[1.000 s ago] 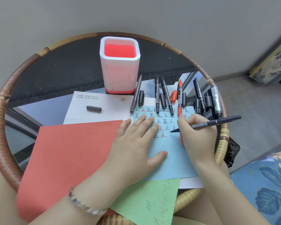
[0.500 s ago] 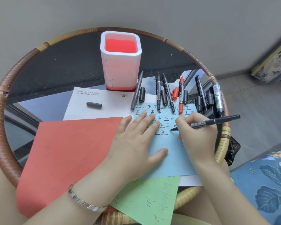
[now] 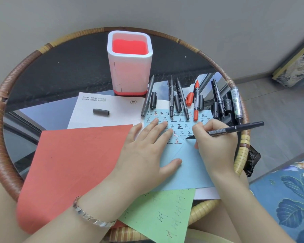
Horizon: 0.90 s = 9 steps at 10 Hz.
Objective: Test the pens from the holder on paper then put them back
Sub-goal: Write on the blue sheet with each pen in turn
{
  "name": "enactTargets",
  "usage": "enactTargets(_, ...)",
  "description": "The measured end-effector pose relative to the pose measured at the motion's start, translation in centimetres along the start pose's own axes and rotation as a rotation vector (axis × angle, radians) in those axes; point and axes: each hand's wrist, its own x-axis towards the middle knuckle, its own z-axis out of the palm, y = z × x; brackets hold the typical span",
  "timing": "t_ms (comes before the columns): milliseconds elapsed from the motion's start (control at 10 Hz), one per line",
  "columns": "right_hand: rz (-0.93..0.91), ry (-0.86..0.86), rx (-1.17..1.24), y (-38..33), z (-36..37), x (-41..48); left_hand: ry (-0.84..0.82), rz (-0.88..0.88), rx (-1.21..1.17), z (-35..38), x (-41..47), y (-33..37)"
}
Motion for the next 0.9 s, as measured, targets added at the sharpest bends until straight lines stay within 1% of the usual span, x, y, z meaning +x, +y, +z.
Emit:
enactTargets(300,0.02,-0.04,-0.022,-0.23,-0.02,-0.16,-0.007,-0.004,-0.003,-0.03,-0.01,-0.01)
enactTargets(600,0.043,-0.024,-0.014,0.12,0.04,0.0,-0.005,-0.001,-0.011,-0.02,0.03,0.01)
enactTargets(700,0.041,-0.027,0.008,-0.11,0.02,-0.05,-0.007,-0.003,-0.013,-0.05,0.01,0.01)
enactTargets(900,0.023,-0.062,-0.026,-0.05,0.1,-0.08,-0.009,-0.008,-0.016,-0.18,-0.04,0.07)
